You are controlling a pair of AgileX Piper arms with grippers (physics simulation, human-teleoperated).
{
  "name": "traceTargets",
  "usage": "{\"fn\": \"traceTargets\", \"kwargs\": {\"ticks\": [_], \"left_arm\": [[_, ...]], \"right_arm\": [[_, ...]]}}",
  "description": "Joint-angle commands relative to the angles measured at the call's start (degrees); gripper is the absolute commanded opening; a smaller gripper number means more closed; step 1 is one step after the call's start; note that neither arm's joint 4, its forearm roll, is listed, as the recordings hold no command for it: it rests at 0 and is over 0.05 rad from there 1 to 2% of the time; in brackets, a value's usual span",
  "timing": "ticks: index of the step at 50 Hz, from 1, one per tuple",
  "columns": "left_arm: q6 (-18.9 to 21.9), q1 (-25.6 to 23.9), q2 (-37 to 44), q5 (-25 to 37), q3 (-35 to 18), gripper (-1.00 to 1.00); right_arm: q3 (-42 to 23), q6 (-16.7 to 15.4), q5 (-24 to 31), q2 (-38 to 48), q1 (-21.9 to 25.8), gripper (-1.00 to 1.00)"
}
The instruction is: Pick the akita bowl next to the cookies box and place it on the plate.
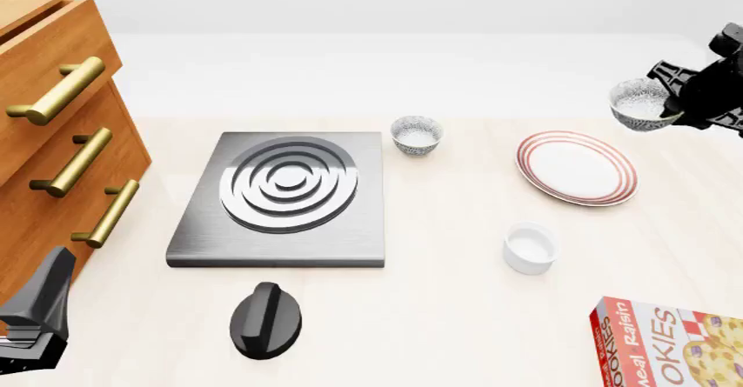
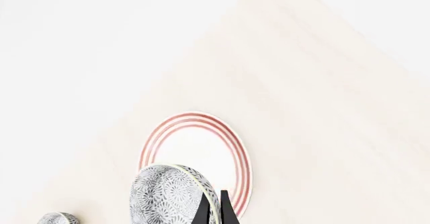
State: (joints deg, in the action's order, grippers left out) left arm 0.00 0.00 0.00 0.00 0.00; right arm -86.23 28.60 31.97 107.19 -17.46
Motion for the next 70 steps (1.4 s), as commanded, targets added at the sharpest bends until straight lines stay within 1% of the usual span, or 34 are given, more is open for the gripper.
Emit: {"fn": "traceTargets", "kwargs": {"ticks": [1, 3, 4, 5, 7, 8, 14, 15, 16, 18, 21, 22, 23, 25, 26, 27, 29, 30, 32, 33, 34, 36, 37, 42, 43, 44, 45, 47, 50, 52, 60, 62, 64, 70], "left_arm": [[0.0, 0.0, 0.0, 0.0, 0.0, 1.0], [0.0, 0.0, 0.0, 0.0, 0.0, 1.0], [0.0, 0.0, 0.0, 0.0, 0.0, 1.0], [0.0, 0.0, 0.0, 0.0, 0.0, 1.0], [0.0, 0.0, 0.0, 0.0, 0.0, 1.0], [0.0, 0.0, 0.0, 0.0, 0.0, 1.0], [0.0, 0.0, 0.0, 0.0, 0.0, 1.0], [0.0, 0.0, 0.0, 0.0, 0.0, 1.0], [0.0, 0.0, 0.0, 0.0, 0.0, 1.0], [0.0, 0.0, 0.0, 0.0, 0.0, 1.0], [0.0, 0.0, 0.0, 0.0, 0.0, 1.0], [0.0, 0.0, 0.0, 0.0, 0.0, 1.0], [0.0, 0.0, 0.0, 0.0, 0.0, 1.0], [0.0, 0.0, 0.0, 0.0, 0.0, 1.0], [0.0, 0.0, 0.0, 0.0, 0.0, 1.0], [0.0, 0.0, 0.0, 0.0, 0.0, 1.0], [0.0, 0.0, 0.0, 0.0, 0.0, 1.0], [0.0, 0.0, 0.0, 0.0, 0.0, 1.0], [0.0, 0.0, 0.0, 0.0, 0.0, 1.0], [0.0, 0.0, 0.0, 0.0, 0.0, 1.0], [0.0, 0.0, 0.0, 0.0, 0.0, 1.0], [0.0, 0.0, 0.0, 0.0, 0.0, 1.0], [0.0, 0.0, 0.0, 0.0, 0.0, 1.0], [0.0, 0.0, 0.0, 0.0, 0.0, 1.0], [0.0, 0.0, 0.0, 0.0, 0.0, 1.0], [0.0, 0.0, 0.0, 0.0, 0.0, 1.0], [0.0, 0.0, 0.0, 0.0, 0.0, 1.0], [0.0, 0.0, 0.0, 0.0, 0.0, 1.0], [0.0, 0.0, 0.0, 0.0, 0.0, 1.0], [0.0, 0.0, 0.0, 0.0, 0.0, 1.0], [0.0, 0.0, 0.0, 0.0, 0.0, 1.0], [0.0, 0.0, 0.0, 0.0, 0.0, 1.0], [0.0, 0.0, 0.0, 0.0, 0.0, 1.0], [0.0, 0.0, 0.0, 0.0, 0.0, 1.0]], "right_arm": [[5.1, 6.4, -5.6, 0.6, 1.6, -1.0], [5.0, 6.0, -5.5, 0.8, 1.1, -1.0], [6.0, 7.5, -6.3, 0.9, 1.4, -1.0], [7.9, 10.3, -8.2, 0.5, 2.6, -1.0], [7.6, 9.7, -8.1, 0.5, 1.8, -1.0], [8.3, 10.8, -8.7, 0.6, 1.8, -1.0], [8.5, 10.9, -9.1, 1.1, 0.5, -1.0], [9.1, 11.7, -9.7, 1.1, 0.7, -1.0], [10.4, 13.6, -11.0, 0.9, 1.3, -1.0], [10.0, 12.9, -10.9, 0.9, 0.2, -1.0], [10.9, 14.6, -11.8, 1.8, 1.3, -1.0], [11.4, 15.3, -12.2, 1.7, 0.5, -1.0], [12.2, 16.7, -13.1, 1.7, 1.5, -1.0], [11.5, 16.4, -12.6, 2.2, 1.2, -1.0], [13.4, 19.4, -14.5, 2.3, 2.8, -1.0], [12.5, 18.3, -13.9, 2.5, 2.0, -1.0], [12.1, 18.1, -13.7, 2.7, 1.9, -1.0], [13.8, 21.1, -15.7, 3.2, 3.7, -1.0], [13.2, 20.5, -15.3, 3.6, 3.5, -1.0], [14.1, 22.1, -16.3, 3.8, 4.4, -1.0], [14.1, 22.1, -16.6, 4.0, 4.3, -1.0], [12.7, 20.6, -15.5, 4.8, 3.4, -1.0], [14.5, 23.3, -17.6, 4.8, 4.6, -1.0], [12.7, 21.9, -16.7, 6.1, 3.8, -1.0], [12.5, 22.1, -16.8, 6.3, 3.8, -1.0], [13.9, 24.2, -18.3, 6.3, 5.0, -1.0], [13.0, 23.2, -17.7, 6.5, 4.3, -1.0], [12.4, 22.9, -17.4, 6.8, 4.0, -1.0], [12.8, 23.7, -18.2, 7.0, 4.2, -1.0], [12.1, 23.0, -17.8, 7.5, 3.9, -1.0], [12.4, 24.3, -19.6, 8.7, 4.9, -1.0], [11.9, 23.6, -19.2, 8.9, 4.4, -1.0], [12.3, 24.2, -19.7, 9.0, 4.8, -1.0], [11.4, 24.3, -19.5, 9.6, 4.7, -1.0]]}}
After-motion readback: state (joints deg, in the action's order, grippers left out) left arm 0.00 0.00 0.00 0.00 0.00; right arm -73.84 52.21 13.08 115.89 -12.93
